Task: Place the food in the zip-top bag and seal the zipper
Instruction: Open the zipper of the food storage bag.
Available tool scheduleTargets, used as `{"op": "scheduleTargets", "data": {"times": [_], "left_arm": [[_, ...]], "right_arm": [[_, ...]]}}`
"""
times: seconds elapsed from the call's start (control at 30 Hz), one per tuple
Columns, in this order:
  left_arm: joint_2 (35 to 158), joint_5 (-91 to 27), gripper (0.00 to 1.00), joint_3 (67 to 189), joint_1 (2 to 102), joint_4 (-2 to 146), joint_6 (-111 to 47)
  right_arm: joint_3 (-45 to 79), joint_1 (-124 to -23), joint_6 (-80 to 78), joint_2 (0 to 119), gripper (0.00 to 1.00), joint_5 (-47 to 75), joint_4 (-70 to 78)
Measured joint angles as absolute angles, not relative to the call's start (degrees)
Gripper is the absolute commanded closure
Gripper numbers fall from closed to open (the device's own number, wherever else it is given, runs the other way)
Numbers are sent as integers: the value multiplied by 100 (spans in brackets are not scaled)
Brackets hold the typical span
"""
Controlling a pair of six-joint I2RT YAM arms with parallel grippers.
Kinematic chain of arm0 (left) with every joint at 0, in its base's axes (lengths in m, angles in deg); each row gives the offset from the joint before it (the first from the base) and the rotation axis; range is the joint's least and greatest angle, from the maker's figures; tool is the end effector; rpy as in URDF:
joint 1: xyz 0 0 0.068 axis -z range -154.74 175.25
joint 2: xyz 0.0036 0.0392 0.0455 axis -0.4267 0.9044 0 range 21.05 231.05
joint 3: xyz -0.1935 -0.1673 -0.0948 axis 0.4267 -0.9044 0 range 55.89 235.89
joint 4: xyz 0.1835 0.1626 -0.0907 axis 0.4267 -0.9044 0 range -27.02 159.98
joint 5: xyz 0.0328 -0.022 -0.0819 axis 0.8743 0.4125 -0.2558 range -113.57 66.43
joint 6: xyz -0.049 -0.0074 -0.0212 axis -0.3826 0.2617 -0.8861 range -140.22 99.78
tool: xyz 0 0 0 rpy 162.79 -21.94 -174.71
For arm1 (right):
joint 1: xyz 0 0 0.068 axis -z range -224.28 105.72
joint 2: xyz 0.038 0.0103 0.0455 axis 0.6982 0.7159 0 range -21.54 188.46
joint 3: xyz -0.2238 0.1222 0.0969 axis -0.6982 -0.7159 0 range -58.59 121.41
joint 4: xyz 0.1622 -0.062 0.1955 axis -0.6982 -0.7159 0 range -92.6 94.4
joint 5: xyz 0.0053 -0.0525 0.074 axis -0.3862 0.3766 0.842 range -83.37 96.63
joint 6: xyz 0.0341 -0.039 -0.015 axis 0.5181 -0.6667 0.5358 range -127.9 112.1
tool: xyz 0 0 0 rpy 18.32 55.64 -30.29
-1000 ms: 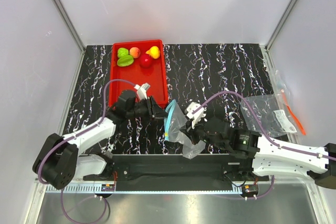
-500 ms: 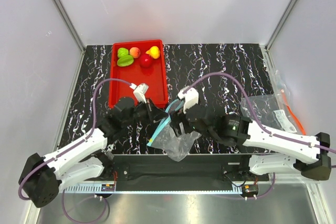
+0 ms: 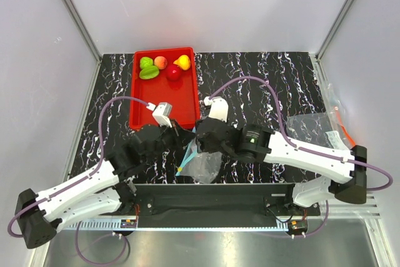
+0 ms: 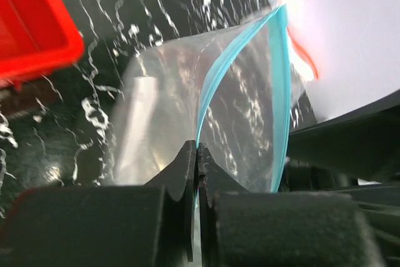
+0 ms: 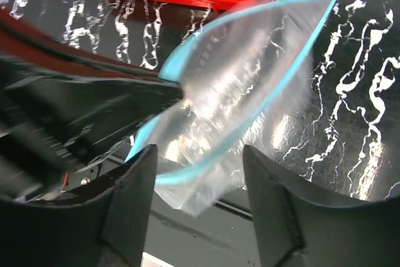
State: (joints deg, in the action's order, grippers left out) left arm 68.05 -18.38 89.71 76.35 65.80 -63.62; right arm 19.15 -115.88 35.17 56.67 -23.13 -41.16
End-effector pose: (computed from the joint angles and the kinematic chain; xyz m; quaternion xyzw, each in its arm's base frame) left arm 0.1260 -0.1510 0.2766 0.0272 0.8049 -0.4097 0.4285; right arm 0.1065 0.2643 0.3544 -0.1277 0.8923 0.1760 0.3957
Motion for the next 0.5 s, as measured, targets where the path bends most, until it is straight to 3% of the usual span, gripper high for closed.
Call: {"op": "scheduleTargets", "data": {"times": [0.13,0.33,0.5], "left_arm": [[6674,-1421,100,9080,7761,6540,-6351],[6574,-1082,100,9089,7945,6556,-6355],[6462,-852,100,9089,7991,6558,-6355]], "right_arm": [[2017,-11592,3751,5901,34,-2426,-4256],[2072,-11603,4020,5986,46,-2708,-4571],[2061,-11603,4175,5975,49,-2796,-4730]]}}
